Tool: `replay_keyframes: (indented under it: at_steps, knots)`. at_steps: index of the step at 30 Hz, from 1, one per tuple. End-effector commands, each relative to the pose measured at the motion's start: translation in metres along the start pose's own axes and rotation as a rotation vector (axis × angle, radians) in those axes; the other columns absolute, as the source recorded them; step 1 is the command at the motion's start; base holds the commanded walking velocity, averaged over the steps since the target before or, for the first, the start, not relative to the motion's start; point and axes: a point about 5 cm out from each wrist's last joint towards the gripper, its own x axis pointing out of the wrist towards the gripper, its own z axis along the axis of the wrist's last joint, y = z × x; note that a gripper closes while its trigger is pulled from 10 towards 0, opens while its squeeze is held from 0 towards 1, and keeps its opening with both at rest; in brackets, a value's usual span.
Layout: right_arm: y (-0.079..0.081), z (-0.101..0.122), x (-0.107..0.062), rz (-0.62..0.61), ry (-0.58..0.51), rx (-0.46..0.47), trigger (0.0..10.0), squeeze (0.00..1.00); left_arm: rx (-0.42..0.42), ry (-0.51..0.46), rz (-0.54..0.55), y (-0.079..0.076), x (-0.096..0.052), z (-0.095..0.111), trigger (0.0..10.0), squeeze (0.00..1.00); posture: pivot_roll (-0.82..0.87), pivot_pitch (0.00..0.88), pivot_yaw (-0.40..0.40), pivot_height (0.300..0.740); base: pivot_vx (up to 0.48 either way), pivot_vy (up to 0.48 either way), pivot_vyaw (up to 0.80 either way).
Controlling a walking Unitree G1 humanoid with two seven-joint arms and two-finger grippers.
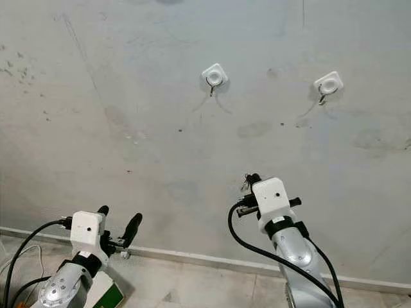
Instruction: Hang keys on a hook
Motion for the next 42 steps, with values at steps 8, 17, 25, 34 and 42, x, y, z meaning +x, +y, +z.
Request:
replay_keyframes:
  at_steps: [8, 17, 25, 34, 42]
  knots:
    - [-0.001, 0.009, 0.002, -0.008, -0.036, 0.003, 10.0, 0.0, 0.011, -0.034, -0.007, 0.001, 0.005, 0.01, 10.0, 0.0, 0.0, 0.0, 0.052, 0.74, 0.0, -0.405, 0.0]
    - [-0.002, 0.01, 0.0, -0.008, -0.034, -0.001, 10.0, 0.0, 0.008, -0.032, -0.011, -0.001, 0.005, 0.009, 10.0, 0.0, -0.01, 0.0, 0.051, 0.74, 0.0, -0.407, 0.0]
    - [-0.002, 0.011, 0.0, -0.006, -0.037, -0.006, 10.0, 0.0, 0.007, -0.031, -0.012, -0.002, 0.005, 0.008, 10.0, 0.0, -0.01, 0.0, 0.051, 0.74, 0.0, -0.402, 0.0]
    - [-0.002, 0.011, 0.0, -0.005, -0.039, -0.011, 10.0, 0.0, -0.004, -0.037, -0.001, 0.0, 0.007, 0.009, 10.0, 0.0, -0.01, 0.0, 0.052, 0.74, 0.0, -0.115, 0.0]
    - [0.0, 0.015, 0.005, 0.004, -0.056, -0.015, 10.0, 0.0, 0.006, -0.075, -0.042, -0.003, 0.012, 0.019, 10.0, 0.0, -0.01, 0.0, 0.053, 0.74, 0.0, 0.0, 0.0]
